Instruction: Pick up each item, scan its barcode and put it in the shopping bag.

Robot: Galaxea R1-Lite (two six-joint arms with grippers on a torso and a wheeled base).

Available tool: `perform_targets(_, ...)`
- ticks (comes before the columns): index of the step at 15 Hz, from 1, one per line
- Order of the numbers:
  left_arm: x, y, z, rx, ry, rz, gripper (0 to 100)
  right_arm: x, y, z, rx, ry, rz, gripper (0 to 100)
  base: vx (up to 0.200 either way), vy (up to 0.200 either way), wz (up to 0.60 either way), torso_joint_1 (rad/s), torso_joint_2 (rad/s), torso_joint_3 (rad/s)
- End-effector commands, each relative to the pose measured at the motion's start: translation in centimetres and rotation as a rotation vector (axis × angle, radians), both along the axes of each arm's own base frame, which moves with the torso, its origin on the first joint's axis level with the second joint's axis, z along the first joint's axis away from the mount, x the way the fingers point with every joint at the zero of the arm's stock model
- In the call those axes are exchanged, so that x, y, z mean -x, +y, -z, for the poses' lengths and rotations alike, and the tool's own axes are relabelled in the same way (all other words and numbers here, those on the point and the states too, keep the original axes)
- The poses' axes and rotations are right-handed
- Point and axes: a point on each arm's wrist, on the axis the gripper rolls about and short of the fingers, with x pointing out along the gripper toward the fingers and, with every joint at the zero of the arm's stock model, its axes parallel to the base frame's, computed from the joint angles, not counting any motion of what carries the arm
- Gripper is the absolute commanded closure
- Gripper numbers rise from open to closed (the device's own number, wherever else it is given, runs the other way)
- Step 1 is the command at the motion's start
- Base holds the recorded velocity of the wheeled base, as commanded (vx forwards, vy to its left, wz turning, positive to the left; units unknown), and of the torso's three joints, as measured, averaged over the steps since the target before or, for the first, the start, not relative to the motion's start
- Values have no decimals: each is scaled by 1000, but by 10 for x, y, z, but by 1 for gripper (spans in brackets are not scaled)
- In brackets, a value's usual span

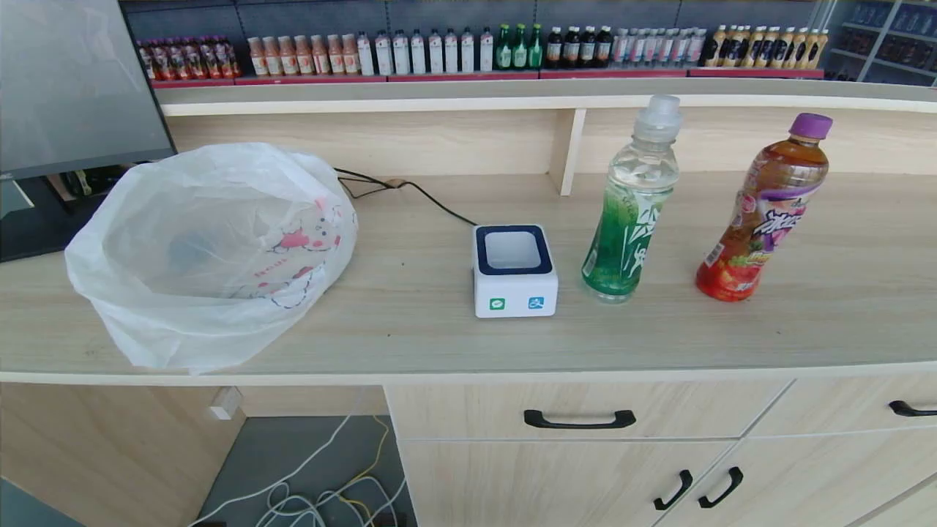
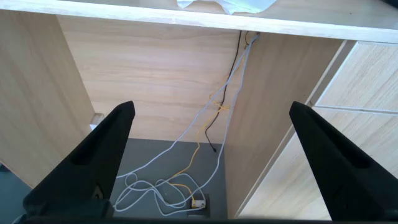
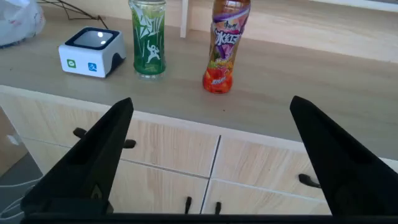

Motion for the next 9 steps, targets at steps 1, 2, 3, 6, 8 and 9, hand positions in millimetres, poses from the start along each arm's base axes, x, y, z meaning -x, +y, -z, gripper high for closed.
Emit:
perform_targets(1, 0, 0, 0, 0, 0, 0, 0, -33, 2, -37, 12, 47, -46, 0, 0, 0, 0, 0, 0, 0)
perform_targets(2, 0, 0, 0, 0, 0, 0, 0, -45, 3, -53, 15, 21, -53, 0, 0, 0, 0, 0, 0, 0)
perform_targets(3, 0, 0, 0, 2, -1, -1, 0, -50, 3, -60, 16, 1, -55, 0, 0, 0, 0, 0, 0, 0)
perform_targets(6, 0, 0, 0, 2, 0, -1, 0, -93, 8, -98, 59, -121, -59, 0, 0, 0, 0, 0, 0, 0)
perform_targets(8, 0, 0, 0, 2, 0, 0, 0, -110, 11, -104, 60, -105, -70, 0, 0, 0, 0, 0, 0, 0)
perform_targets(9, 0, 0, 0, 0, -1, -1, 0, -120, 12, -102, 58, -94, -71, 0, 0, 0, 0, 0, 0, 0)
